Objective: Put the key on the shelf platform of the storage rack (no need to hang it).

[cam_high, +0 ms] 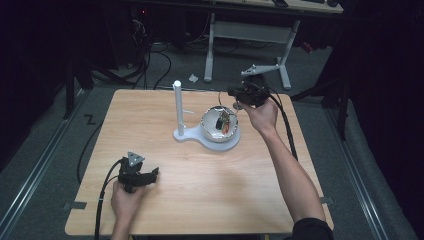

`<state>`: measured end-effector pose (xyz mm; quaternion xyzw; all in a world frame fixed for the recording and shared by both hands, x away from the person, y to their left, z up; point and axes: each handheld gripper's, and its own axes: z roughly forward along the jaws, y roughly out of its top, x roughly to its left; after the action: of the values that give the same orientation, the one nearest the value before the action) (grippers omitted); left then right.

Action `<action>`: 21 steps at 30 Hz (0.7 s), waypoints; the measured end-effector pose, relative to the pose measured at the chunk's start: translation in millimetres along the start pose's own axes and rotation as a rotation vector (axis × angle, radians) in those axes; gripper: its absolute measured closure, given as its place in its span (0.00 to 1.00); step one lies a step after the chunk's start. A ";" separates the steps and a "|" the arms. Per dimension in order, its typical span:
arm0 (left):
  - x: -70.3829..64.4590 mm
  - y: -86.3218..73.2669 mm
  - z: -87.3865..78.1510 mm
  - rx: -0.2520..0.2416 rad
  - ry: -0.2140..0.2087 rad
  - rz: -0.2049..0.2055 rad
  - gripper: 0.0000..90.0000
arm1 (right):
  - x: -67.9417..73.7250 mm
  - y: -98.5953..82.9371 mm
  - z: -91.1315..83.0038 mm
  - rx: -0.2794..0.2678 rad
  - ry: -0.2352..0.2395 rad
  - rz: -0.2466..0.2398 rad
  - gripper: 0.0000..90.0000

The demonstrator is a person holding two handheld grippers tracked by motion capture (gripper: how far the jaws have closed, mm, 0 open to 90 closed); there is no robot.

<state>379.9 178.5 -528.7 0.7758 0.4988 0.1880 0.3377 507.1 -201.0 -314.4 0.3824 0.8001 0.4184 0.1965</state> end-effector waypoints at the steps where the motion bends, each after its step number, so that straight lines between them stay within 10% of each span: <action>1: 0.0 0.0 0.0 0.000 0.000 0.000 0.24 | 0.0 0.0 0.0 0.000 0.000 0.000 0.97; 21: -0.1 0.0 0.0 0.001 0.001 0.000 0.24 | 6.7 -21.9 24.9 0.056 -0.011 -0.018 0.97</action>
<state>379.8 178.4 -528.7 0.7760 0.4989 0.1880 0.3370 508.9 -190.7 -346.6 0.3827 0.8140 0.3917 0.1938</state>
